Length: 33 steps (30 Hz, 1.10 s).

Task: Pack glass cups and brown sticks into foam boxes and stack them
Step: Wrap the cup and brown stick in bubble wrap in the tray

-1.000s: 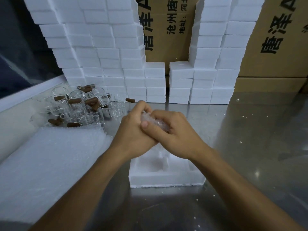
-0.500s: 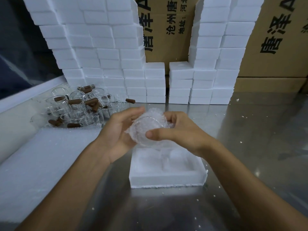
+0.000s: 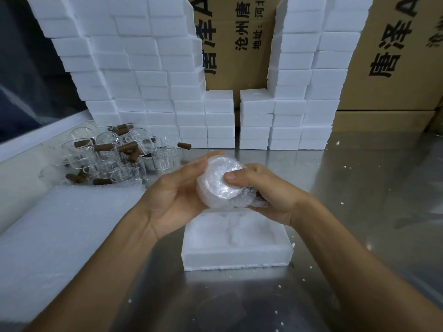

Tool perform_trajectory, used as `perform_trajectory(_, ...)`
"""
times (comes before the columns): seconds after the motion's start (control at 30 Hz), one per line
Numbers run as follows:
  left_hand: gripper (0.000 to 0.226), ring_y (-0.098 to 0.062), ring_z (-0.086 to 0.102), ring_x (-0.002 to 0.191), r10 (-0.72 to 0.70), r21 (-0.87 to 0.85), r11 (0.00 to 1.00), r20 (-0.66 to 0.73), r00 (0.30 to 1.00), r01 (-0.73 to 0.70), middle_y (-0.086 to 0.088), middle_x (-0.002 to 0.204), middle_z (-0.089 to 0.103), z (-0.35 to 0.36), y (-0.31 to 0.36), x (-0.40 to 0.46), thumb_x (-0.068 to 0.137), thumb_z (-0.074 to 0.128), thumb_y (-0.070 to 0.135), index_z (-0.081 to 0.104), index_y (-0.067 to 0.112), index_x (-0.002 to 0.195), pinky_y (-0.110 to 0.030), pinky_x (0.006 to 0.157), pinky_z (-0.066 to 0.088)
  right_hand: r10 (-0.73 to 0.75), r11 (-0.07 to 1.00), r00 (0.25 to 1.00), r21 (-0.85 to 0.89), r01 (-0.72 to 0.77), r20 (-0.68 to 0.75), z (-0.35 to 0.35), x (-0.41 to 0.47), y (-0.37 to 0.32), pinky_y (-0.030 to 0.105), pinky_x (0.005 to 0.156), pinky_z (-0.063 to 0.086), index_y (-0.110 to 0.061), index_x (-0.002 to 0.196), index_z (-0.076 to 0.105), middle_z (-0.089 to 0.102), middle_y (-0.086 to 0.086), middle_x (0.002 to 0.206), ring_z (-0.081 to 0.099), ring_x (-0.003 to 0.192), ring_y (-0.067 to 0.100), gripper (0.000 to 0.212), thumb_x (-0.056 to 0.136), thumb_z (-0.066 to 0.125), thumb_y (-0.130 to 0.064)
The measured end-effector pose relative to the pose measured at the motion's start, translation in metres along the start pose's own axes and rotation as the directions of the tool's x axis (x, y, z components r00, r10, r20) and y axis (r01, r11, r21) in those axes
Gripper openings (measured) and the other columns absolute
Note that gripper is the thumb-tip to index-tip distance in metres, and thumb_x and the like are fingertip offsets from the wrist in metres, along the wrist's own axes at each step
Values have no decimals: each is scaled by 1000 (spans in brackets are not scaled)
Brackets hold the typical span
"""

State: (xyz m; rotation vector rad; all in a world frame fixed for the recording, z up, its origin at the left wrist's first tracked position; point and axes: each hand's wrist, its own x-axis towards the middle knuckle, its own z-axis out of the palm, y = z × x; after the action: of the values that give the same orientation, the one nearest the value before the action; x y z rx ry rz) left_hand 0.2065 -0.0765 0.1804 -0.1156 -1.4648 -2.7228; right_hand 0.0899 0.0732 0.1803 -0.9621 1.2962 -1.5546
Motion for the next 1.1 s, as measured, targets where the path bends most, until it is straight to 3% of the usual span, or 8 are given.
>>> perform_trajectory(0.2,79,-37,57,119,30,309,951,-153,988,19,-20,128,62,-3,0,-1,57,87,20,58,3,129,-54,112,36,25,998,1000,-63,-25,0,-6,1,1,25,72,57,-11,84,77,74,10,85,70,78,20,29,62,80,-30)
perform_trajectory(0.37,66,-23,69,106,80,530,847,-179,981,28,-10,115,72,-9,6,-3,62,83,10,62,10,125,-30,84,58,-6,971,999,-240,-3,-38,-11,-1,0,27,74,53,-17,83,79,75,6,85,71,81,18,29,56,84,-26)
perform_trajectory(0.47,65,-15,70,104,135,701,713,-154,979,12,2,112,73,-13,10,-8,57,91,6,68,20,115,-19,80,55,-61,862,997,-506,24,-56,-9,-3,-7,23,73,53,-18,87,79,76,1,83,71,80,11,26,62,88,-19)
perform_trajectory(0.57,68,-13,69,97,231,832,554,-135,963,-17,12,114,68,-11,8,-7,51,91,13,67,26,114,-27,78,58,-128,685,987,-728,15,-99,-6,-3,-12,32,64,53,-15,90,74,72,5,81,69,70,16,34,61,91,-22)
perform_trajectory(0.73,75,-6,67,92,256,932,358,-37,966,-59,33,113,58,-7,2,-4,63,91,4,58,48,114,-23,78,58,-172,473,977,-880,-31,-127,-4,-4,-12,25,61,53,-23,95,69,68,-8,80,65,71,7,48,55,94,-34)
perform_trajectory(0.87,70,-2,61,98,385,974,163,85,919,-158,29,117,54,-8,2,-3,68,87,3,56,45,114,-20,74,57,-255,453,954,-891,-28,-160,-2,0,-8,24,67,45,-35,82,60,65,-15,82,62,73,3,45,56,96,-33)
perform_trajectory(0.97,64,-4,58,100,447,976,37,175,877,-213,20,117,52,-11,1,-1,69,83,-2,59,31,118,-19,65,57,-317,380,932,-924,-43,-174,-2,4,-6,29,81,47,-40,82,50,52,-13,101,55,90,11,53,55,96,-36)
perform_trajectory(1.1,63,0,53,103,487,971,-62,230,843,-229,19,111,47,-17,-1,1,67,76,-7,55,29,114,-19,59,56,-322,441,933,-897,0,-159,-5,4,-7,11,69,43,-38,97,52,48,-17,102,55,83,2,58,58,95,-34)
